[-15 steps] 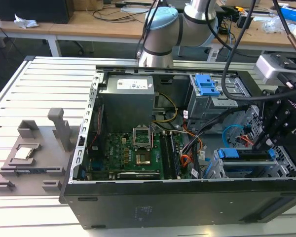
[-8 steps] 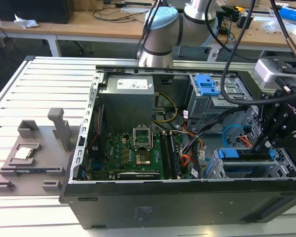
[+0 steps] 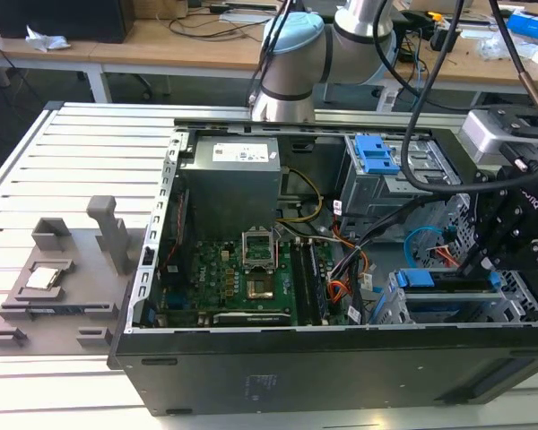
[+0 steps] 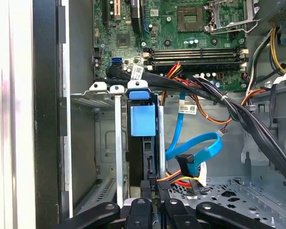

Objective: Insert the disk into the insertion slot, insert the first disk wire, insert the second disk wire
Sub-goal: 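Insert the first disk wire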

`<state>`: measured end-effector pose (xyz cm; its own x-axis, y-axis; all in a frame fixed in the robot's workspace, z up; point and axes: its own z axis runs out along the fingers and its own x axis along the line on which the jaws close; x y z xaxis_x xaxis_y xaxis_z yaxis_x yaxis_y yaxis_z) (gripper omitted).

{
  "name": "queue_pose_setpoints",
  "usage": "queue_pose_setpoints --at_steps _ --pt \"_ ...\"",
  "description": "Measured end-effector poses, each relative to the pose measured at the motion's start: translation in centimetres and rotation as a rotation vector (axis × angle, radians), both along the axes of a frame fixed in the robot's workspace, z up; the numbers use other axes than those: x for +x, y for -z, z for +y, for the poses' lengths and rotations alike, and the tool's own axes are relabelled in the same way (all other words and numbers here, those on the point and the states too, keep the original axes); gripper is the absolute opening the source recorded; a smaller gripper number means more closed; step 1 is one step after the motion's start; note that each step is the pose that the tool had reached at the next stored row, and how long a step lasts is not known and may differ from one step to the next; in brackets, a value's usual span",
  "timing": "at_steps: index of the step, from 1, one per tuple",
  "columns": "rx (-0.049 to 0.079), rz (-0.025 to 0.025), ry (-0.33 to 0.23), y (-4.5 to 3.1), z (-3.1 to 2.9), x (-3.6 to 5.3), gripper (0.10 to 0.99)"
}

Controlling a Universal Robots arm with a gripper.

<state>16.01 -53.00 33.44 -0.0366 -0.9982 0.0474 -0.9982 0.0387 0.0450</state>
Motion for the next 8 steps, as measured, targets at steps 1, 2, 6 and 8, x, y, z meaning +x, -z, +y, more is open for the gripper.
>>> queue_pose_setpoints --at_steps 1,2,6,8 --pt "0.001 0.0 0.0 0.02 0.01 0.0 0.169" --pt "0.002 0.0 0.0 0.09 0.0 0.0 0.176" --pt "0.0 0.0 0.0 -0.2 0.0 0.0 0.239" --pt "0.0 0.0 0.0 -1.36 0.01 0.0 0.239"
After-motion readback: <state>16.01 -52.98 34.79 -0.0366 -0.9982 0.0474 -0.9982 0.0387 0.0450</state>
